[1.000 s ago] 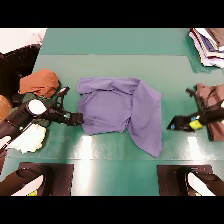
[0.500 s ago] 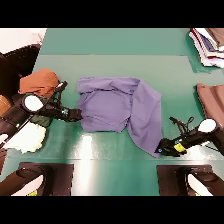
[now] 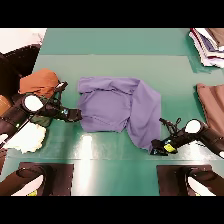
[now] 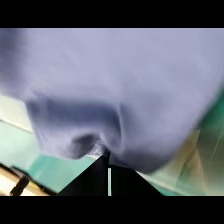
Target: Fold the shirts.
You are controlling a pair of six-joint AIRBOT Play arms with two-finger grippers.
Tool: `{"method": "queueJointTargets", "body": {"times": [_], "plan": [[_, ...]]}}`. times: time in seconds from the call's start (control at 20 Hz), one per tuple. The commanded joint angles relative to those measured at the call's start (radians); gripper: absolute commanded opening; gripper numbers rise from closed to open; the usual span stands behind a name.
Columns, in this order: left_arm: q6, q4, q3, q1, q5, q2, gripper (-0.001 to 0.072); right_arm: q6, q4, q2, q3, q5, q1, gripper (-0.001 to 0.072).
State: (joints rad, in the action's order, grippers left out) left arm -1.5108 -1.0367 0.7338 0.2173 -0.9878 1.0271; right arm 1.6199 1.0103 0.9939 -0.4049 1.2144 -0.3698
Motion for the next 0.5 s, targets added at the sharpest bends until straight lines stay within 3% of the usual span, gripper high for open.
{"method": "queueJointTargets", "body": {"times": [0.0, 0.2, 0.45], "plan": [[0.0, -0.013, 0.005, -0.001, -0.023, -0.002, 0.0024, 0.007, 0.014, -0.057, -0.046, -0.036, 0.001, 0.0012], [-0.023, -0.128, 0.134, -0.001, -0.107, -0.107, 0.0024, 0.006, 0.086, -0.2, -0.214, 0.039, 0.089, 0.0011], [-0.043, -0.307, 0.597, -0.001, -0.257, -0.285, 0.0024, -0.055, 0.143, -0.352, -0.65, 0.105, 0.323, 0.0011]]}}
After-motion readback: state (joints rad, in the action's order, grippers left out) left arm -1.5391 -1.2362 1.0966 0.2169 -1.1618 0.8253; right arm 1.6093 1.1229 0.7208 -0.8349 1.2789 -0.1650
